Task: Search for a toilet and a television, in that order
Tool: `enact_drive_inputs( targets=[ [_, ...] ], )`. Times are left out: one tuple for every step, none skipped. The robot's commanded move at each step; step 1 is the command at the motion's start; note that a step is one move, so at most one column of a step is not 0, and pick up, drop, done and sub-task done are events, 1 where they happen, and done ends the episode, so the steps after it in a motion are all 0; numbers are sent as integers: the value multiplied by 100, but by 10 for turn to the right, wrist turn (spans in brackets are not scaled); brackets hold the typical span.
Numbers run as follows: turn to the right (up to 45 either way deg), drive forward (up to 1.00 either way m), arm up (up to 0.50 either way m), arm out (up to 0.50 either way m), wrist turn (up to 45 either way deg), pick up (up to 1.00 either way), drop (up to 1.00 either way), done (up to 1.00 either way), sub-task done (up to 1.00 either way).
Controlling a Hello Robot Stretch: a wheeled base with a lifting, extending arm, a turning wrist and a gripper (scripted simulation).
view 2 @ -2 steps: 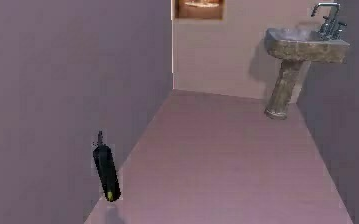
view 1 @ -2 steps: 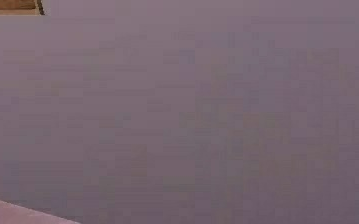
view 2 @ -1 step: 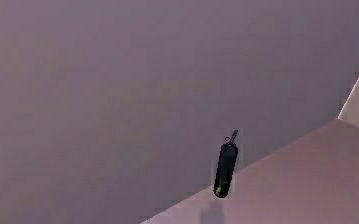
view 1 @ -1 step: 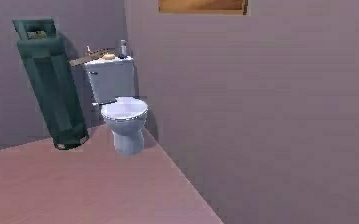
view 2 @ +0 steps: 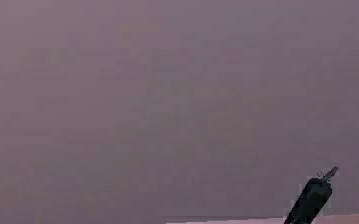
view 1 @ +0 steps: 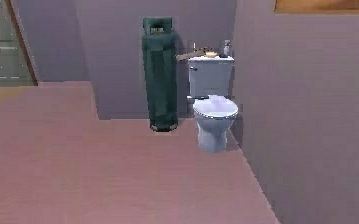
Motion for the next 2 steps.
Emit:
enact_drive_inputs(
  targets=[
    [0,100,0,0,0,0,0,0,0],
    [-450,0,0,0,0,0,0,0,0]
  ],
)
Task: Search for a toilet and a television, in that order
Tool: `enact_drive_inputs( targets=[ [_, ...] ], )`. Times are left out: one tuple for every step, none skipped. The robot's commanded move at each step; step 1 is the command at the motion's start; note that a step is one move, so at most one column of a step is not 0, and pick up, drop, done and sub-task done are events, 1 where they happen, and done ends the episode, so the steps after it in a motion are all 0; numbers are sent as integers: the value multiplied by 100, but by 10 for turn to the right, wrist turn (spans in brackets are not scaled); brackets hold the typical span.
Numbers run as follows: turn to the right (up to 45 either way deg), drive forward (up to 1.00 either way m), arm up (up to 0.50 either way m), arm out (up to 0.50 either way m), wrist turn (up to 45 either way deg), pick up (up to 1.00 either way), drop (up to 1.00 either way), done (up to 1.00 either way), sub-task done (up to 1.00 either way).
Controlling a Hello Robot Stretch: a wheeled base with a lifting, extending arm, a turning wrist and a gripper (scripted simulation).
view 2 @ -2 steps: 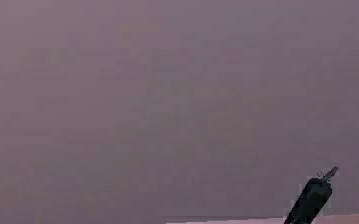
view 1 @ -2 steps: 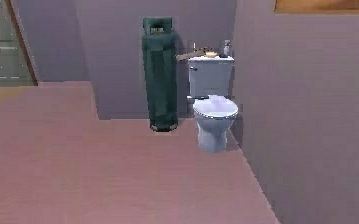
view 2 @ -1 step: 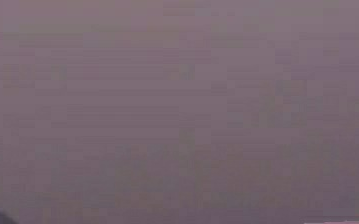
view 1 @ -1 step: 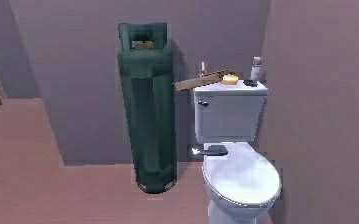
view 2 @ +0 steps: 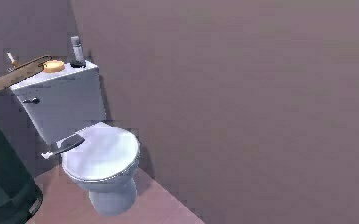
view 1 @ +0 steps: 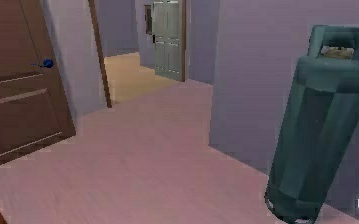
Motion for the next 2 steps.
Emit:
enact_drive_inputs(
  targets=[
    [0,5,0,0,0,0,0,0,0],
    [450,0,0,0,0,0,0,0,0]
  ],
)
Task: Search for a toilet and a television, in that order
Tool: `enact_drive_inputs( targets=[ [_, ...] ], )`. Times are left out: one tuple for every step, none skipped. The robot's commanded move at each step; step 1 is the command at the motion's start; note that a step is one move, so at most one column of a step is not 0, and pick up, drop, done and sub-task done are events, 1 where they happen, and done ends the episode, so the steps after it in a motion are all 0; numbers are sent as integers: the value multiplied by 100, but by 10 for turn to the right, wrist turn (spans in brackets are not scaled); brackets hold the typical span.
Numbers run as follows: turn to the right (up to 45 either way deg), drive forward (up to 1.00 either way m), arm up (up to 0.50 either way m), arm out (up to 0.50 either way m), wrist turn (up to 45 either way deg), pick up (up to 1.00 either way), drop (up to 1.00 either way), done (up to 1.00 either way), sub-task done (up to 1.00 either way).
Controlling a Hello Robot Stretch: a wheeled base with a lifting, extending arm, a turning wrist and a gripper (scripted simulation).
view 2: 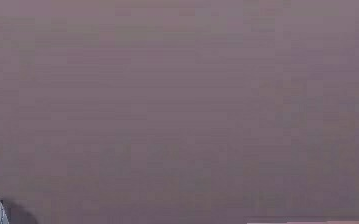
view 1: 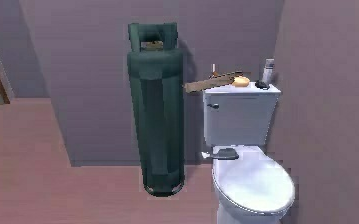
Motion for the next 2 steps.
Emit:
enact_drive_inputs(
  targets=[
    [210,0,0,0,0,0,0,0,0],
    [0,0,0,0,0,0,0,0,100]
  ],
)
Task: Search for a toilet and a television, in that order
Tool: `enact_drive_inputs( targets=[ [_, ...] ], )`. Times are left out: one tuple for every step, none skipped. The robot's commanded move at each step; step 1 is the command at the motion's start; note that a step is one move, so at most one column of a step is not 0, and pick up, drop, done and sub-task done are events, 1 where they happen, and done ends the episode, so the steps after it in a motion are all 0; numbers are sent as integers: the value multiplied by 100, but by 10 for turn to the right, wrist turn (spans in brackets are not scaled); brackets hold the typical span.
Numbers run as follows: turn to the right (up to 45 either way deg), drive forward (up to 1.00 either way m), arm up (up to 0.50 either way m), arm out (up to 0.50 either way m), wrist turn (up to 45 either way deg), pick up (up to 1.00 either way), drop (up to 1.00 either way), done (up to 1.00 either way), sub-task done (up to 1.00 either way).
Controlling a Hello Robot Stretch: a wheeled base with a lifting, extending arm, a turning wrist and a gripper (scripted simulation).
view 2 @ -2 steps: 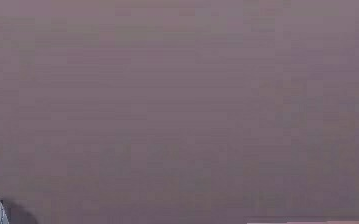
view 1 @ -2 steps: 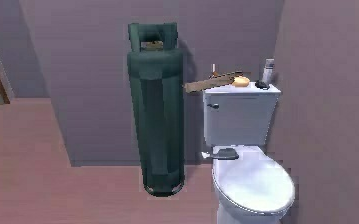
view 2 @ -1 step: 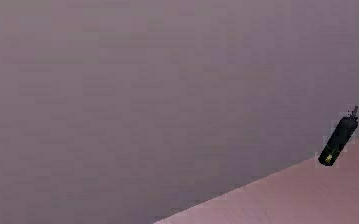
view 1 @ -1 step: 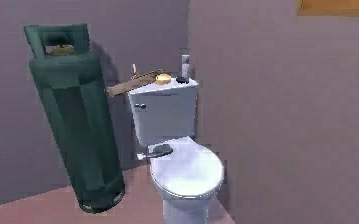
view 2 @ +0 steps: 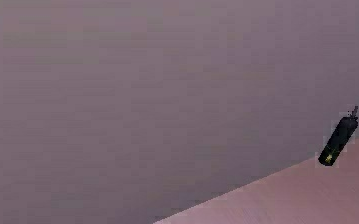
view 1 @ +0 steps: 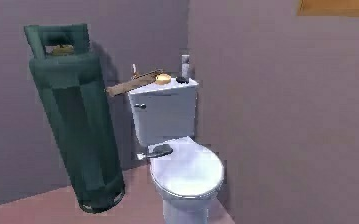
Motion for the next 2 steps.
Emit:
enact_drive_inputs(
  targets=[
    [-450,0,0,0,0,0,0,0,0],
    [-390,0,0,0,0,0,0,0,0]
  ],
)
